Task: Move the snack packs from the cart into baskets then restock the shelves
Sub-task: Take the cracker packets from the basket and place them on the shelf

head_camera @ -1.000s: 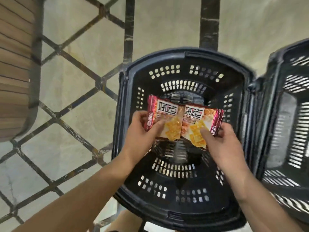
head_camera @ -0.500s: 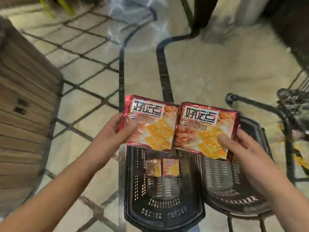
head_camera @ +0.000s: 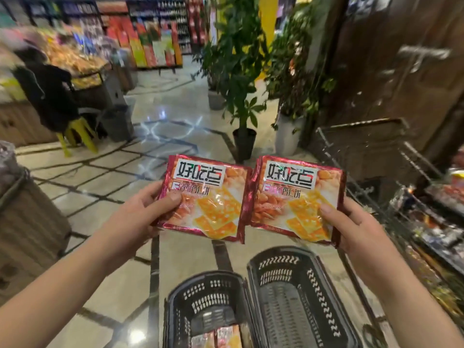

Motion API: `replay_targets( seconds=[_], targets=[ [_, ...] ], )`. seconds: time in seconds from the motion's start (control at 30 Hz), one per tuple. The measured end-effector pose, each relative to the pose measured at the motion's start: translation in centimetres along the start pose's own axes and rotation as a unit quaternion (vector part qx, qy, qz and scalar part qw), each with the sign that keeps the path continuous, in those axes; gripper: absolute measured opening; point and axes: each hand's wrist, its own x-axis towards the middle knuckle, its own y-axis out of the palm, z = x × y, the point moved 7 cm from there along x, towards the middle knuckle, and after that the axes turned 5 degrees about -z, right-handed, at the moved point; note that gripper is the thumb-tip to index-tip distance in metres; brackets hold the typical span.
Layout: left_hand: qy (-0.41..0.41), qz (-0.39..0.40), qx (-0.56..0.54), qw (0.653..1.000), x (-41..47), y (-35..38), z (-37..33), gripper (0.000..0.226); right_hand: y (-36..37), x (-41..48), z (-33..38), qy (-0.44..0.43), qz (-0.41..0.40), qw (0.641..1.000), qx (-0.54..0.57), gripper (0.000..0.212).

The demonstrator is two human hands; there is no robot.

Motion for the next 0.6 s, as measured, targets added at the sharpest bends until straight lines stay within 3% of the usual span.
replay_targets(
  seconds=[0.1,0.3,0.4,0.5,0.6],
  targets=[
    [0.028,0.051,0.000,0.998,-1.4,2.7,-2.7,0.075,-2.6,-4.8,2.8,-0.033,-0.052,0.998,-0.014,0.052],
    [0.051,0.175,-0.067,0.981,-3.7,9.9,-5.8,0.060,-7.7,-17.5,4.5,-0.056,-0.195,0.978,-0.050,0.035],
    [0.048,0.249,-0.065,0.965,-6.4,14.5,-6.1,0.084,-10.0,-24.7,4.4,-0.054,-0.279,0.956,-0.072,0.039],
    [0.038,0.316,-0.074,0.945,-10.5,20.0,-6.9,0.058,-13.1,-32.5,4.9,-0.064,-0.354,0.930,-0.070,0.044],
    [0.024,0.375,-0.071,0.924,-15.6,26.0,-7.8,0.053,-16.3,-41.3,5.8,-0.072,-0.414,0.905,-0.064,0.045]
  ],
)
